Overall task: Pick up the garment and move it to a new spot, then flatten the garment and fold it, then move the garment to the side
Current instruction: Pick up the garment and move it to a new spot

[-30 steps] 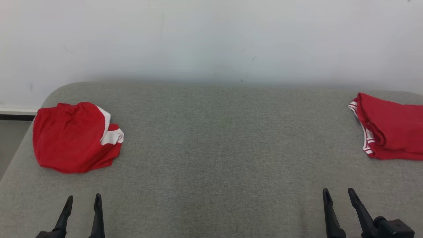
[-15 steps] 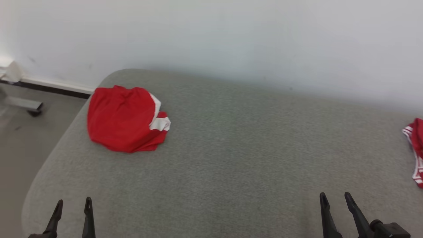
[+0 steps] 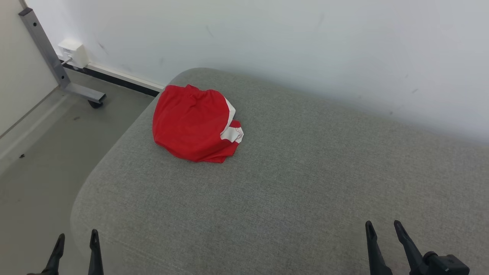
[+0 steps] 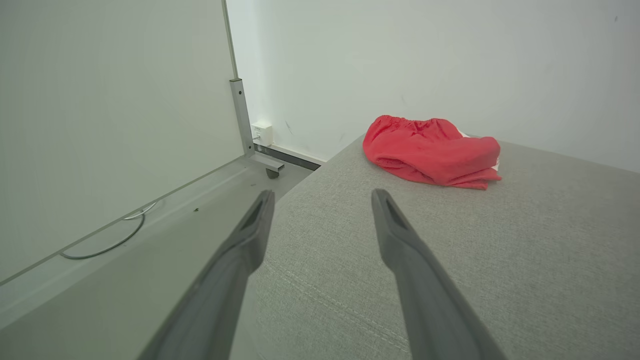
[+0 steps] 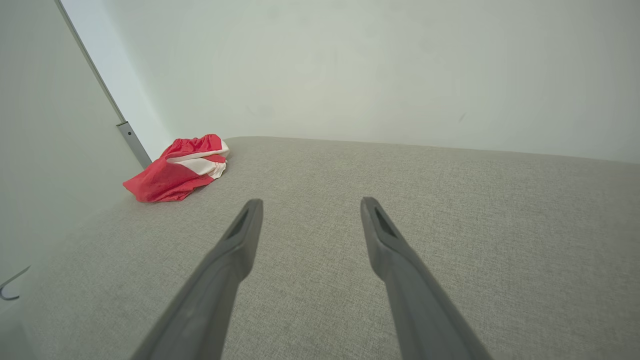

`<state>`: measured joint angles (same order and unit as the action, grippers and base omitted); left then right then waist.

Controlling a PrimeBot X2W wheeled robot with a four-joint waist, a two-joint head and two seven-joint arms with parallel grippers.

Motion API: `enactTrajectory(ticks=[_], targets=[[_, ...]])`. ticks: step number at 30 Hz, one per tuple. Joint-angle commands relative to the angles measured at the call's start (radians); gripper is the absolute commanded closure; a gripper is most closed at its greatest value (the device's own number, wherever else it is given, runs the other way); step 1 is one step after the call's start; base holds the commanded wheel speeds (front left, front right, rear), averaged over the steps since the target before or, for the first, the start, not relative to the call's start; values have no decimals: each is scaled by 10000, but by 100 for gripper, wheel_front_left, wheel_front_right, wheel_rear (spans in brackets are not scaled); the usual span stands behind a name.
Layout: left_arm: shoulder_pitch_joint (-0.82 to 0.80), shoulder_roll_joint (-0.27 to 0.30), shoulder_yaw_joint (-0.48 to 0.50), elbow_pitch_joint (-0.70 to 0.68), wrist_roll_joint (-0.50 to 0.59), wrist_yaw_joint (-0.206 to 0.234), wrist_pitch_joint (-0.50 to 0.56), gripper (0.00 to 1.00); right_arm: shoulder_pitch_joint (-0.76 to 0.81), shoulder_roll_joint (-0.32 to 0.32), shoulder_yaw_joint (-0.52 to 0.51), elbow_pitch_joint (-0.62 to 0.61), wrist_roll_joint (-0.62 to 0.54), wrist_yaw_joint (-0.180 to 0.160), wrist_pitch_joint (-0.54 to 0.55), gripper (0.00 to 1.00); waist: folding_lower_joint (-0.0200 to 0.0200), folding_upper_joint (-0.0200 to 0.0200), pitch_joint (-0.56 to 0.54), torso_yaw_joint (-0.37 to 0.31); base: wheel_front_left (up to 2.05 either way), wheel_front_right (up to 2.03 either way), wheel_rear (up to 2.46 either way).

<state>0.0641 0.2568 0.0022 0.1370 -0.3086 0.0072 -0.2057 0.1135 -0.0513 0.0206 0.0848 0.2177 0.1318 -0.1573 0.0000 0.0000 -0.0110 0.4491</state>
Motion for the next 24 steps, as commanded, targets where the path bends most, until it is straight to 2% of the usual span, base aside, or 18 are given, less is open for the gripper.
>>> enactTrajectory(ticks=[1, 13, 19, 24], targets=[[109, 29, 29, 20, -79, 6, -59, 0, -45, 11, 5, 12, -88, -26, 15, 0, 0, 0, 34, 183, 0, 0, 0], [-67, 70, 53, 48, -225, 155, -87, 0, -113, 12, 64, 68, -70, -26, 11, 0, 0, 0, 96, 145, 0, 0, 0], [-596, 186, 105, 22, -280, 129, -7, 0, -308, 10, 9, 31, -138, -26, 32, 0, 0, 0, 329, -245, 0, 0, 0], [-1714, 367, 142, 182, -470, -60, 98, 0, -546, -52, -305, -97, -326, -26, 126, 0, 0, 0, 815, -766, 0, 0, 0]])
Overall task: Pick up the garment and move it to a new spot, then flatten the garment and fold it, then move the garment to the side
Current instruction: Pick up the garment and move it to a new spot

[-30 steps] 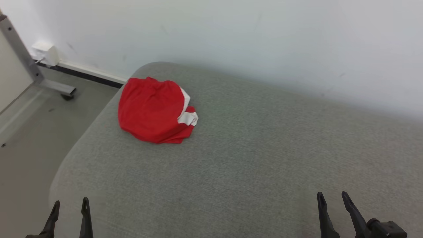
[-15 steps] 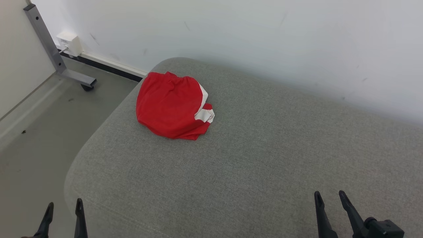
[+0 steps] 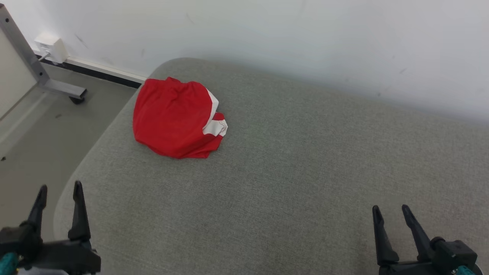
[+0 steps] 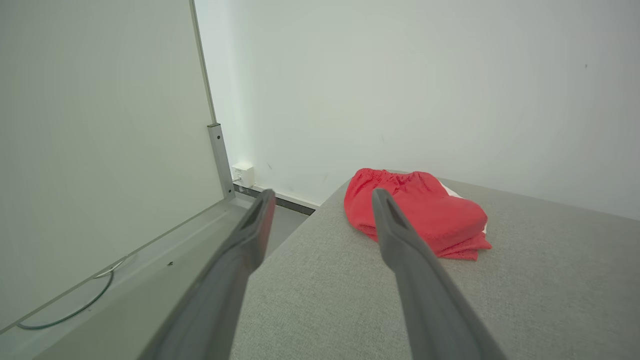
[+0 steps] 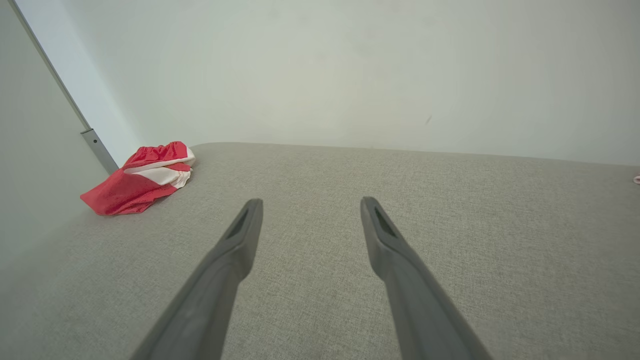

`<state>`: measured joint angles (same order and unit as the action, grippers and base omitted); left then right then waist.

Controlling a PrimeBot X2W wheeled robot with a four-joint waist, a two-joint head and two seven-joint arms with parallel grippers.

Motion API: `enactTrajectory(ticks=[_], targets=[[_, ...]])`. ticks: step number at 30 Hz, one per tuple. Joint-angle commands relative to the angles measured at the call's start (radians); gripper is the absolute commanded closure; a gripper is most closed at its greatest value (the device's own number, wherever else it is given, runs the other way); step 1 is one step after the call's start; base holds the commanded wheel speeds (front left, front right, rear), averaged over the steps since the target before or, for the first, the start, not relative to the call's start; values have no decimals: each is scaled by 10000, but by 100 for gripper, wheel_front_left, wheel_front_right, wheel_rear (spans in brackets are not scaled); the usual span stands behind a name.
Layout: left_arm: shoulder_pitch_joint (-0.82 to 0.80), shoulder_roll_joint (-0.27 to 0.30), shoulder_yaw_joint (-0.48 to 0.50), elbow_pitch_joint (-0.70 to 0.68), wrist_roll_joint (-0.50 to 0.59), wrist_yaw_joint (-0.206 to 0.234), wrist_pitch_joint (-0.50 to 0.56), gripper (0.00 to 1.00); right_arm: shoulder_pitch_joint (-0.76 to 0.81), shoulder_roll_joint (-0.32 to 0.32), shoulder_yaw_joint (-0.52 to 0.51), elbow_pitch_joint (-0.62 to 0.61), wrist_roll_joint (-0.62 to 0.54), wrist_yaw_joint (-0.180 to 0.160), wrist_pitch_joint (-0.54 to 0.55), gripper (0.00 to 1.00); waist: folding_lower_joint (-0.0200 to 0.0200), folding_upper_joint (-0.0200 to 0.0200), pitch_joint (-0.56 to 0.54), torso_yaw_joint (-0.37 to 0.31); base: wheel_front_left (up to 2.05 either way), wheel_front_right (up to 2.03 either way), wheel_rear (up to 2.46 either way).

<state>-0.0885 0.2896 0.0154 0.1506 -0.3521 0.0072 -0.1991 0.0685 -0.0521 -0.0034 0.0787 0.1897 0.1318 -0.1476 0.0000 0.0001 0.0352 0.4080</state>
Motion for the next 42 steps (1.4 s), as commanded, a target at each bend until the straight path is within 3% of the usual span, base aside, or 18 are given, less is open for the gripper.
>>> enactTrajectory(ticks=[1, 11, 21, 32, 42], targets=[[-440, 124, 29, 114, -64, -94, 41, 0, -156, -86, -112, -94, -109, -26, 56, 0, 0, -1, 505, -494, 0, 0, 0], [-3462, 720, 375, 1107, -536, -515, 27, 0, -1024, -493, -870, -1104, -522, -26, 426, 0, 0, -1, 2593, -2089, 0, 0, 0], [-5750, 1551, 637, 2698, -894, -774, 275, 0, -1263, -336, -1506, -2274, -869, -26, 655, 0, 0, -1, 3918, -3304, 0, 0, 0], [-7534, 2397, 392, 5088, -1119, -1133, 988, 0, -1436, -227, -1657, -2909, -1052, -26, 859, 0, 0, -1, 4601, -3960, 0, 0, 0], [-8704, 2709, -193, 7174, -1472, -1354, 1670, 0, -1524, -200, -1792, -3324, -1189, -26, 1068, 0, 0, -1, 5013, -4068, 0, 0, 0]])
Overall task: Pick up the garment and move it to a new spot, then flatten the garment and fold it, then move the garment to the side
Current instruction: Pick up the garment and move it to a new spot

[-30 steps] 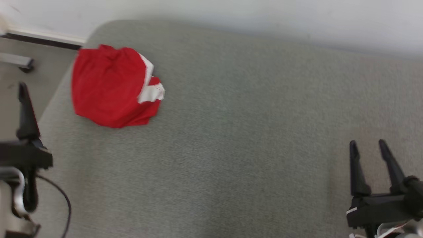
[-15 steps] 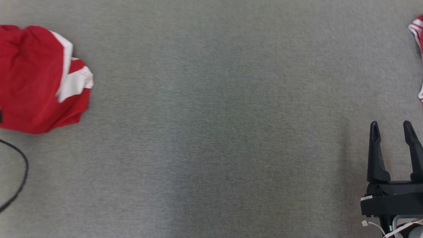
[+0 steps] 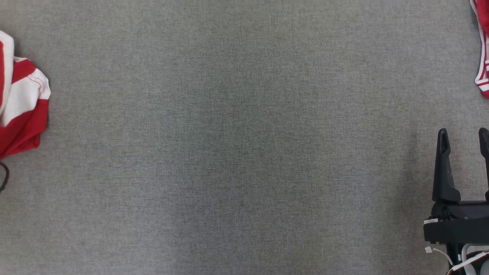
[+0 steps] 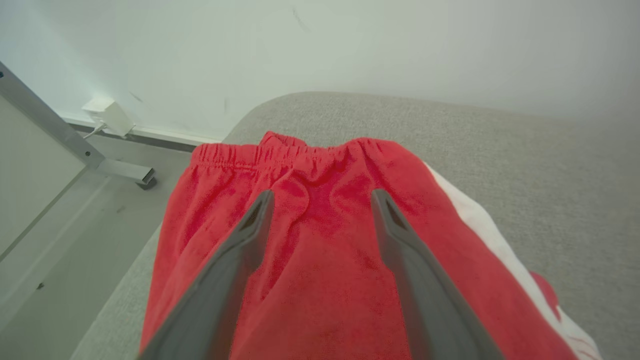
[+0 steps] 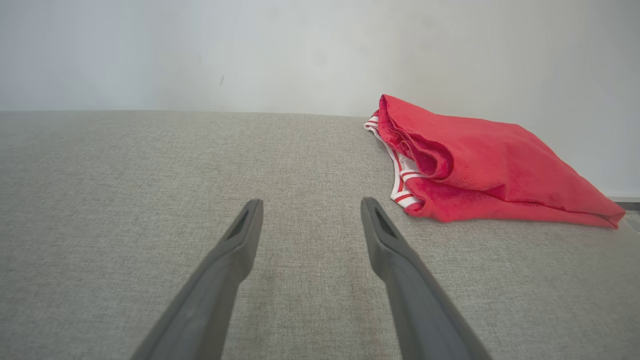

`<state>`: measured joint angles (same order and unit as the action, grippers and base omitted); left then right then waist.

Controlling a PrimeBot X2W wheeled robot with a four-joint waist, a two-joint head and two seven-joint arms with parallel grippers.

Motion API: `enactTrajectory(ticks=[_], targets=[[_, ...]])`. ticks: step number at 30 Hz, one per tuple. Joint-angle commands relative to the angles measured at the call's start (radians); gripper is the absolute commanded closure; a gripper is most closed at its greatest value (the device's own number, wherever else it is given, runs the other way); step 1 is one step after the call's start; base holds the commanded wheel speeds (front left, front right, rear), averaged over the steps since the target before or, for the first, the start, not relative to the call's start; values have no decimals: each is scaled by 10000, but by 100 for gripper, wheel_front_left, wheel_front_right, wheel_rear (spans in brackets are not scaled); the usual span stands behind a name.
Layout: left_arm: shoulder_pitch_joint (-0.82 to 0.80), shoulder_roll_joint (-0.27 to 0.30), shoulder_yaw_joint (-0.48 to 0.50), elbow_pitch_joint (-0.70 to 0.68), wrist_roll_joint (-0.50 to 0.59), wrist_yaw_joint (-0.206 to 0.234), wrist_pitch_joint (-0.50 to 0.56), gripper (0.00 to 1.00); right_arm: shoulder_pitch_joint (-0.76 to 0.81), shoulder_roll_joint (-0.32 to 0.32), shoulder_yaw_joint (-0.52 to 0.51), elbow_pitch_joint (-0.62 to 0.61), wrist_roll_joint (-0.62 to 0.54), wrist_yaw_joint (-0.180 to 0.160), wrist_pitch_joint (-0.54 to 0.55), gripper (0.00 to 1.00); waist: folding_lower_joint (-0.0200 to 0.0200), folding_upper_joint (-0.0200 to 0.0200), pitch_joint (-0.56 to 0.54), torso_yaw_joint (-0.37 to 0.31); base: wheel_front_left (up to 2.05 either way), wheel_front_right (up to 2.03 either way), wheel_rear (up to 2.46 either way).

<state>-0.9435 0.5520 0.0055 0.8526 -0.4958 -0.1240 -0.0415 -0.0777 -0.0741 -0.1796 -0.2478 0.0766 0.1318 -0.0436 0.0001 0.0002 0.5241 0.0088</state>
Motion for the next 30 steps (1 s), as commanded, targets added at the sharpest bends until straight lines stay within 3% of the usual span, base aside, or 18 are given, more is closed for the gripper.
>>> enactTrajectory(ticks=[1, 15, 16, 18, 23, 30], targets=[[-268, 86, -136, 362, -160, -60, 209, 0, -71, 8, -46, -103, -85, -26, 58, 0, -1, -2, 147, -73, 0, 0, 0], [-929, 154, -1657, 1852, -1068, -57, 2474, 0, -202, -126, -92, -403, -120, -26, 313, 0, -1, -2, 280, 0, 0, 0, 0], [-939, 186, -1743, 1972, -1154, -55, 2652, 24, -213, -126, -67, -405, -119, -26, 317, 0, -1, -2, 283, 4, 0, 0, 0], [-953, 216, -1968, 2106, -1227, -51, 2901, 100, -223, -124, -27, -422, -140, -26, 336, 0, -1, -2, 296, 2, 0, 0, 0], [-1324, 396, -2108, 2336, -1153, -44, 2190, 100, -340, -82, 36, -398, -175, -26, 333, 0, -1, -2, 303, 11, 0, 0, 0], [-1980, 394, -2241, 2332, -725, 119, 69, 100, -342, -17, 126, -23, -56, -26, 120, 0, -1, -2, -226, 51, 0, 0, 0]])
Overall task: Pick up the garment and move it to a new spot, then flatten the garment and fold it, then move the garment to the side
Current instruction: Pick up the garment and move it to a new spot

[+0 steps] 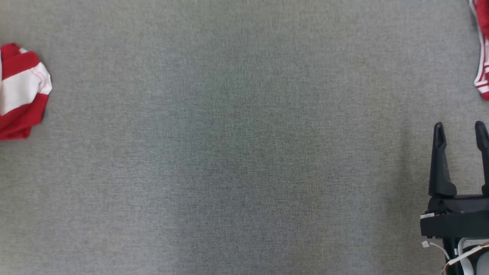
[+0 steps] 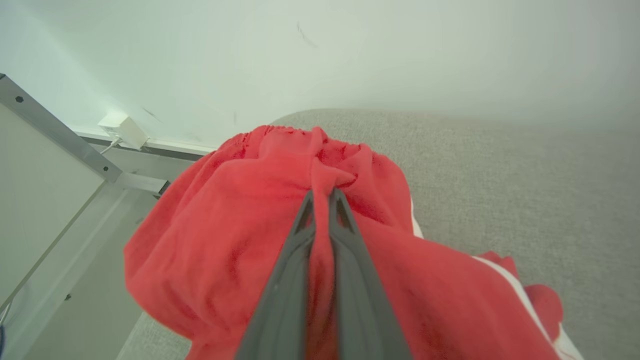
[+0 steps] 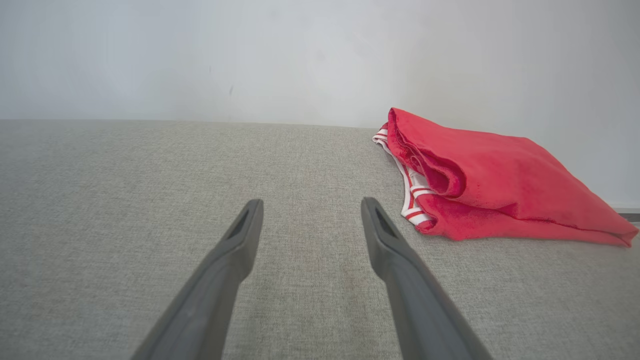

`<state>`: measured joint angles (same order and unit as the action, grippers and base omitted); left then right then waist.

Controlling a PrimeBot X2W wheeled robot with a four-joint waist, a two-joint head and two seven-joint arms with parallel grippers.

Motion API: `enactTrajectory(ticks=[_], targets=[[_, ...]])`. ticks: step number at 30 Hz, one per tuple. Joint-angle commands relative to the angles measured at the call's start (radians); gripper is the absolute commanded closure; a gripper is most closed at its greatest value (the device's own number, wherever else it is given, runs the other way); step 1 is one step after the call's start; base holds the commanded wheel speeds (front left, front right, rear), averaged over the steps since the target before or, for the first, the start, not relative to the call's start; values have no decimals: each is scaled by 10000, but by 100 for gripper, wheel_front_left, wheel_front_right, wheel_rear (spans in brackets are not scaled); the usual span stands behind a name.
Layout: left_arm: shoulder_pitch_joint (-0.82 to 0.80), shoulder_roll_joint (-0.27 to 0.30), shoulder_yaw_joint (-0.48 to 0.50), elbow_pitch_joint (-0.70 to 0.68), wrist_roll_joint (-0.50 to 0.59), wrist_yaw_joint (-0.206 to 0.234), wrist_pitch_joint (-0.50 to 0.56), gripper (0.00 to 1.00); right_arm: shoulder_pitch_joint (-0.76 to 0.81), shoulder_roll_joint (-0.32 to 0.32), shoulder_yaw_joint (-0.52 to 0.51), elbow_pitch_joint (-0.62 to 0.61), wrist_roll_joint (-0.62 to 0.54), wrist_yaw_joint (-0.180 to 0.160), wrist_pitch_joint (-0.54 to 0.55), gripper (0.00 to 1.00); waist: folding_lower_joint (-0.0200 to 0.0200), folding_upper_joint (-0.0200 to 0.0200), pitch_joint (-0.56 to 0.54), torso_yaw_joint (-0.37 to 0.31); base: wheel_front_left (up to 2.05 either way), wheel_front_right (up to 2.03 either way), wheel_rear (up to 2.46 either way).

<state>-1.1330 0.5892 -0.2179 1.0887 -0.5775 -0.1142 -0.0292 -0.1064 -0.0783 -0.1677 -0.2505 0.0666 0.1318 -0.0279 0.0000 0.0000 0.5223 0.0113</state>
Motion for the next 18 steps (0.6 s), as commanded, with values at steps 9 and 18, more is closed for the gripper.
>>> enactTrajectory(ticks=[9, 18], targets=[[-947, -495, -554, -874, 504, -72, -1617, 100, -4, 134, 230, 876, 336, -26, -472, 0, 0, 0, -1317, -93, 0, 0, 0], [-1406, -1402, -1410, -2921, 539, -164, -1289, 100, 151, 245, 367, 2047, 839, -26, -1204, 0, 0, 0, -2203, -1003, 0, 0, 0]])
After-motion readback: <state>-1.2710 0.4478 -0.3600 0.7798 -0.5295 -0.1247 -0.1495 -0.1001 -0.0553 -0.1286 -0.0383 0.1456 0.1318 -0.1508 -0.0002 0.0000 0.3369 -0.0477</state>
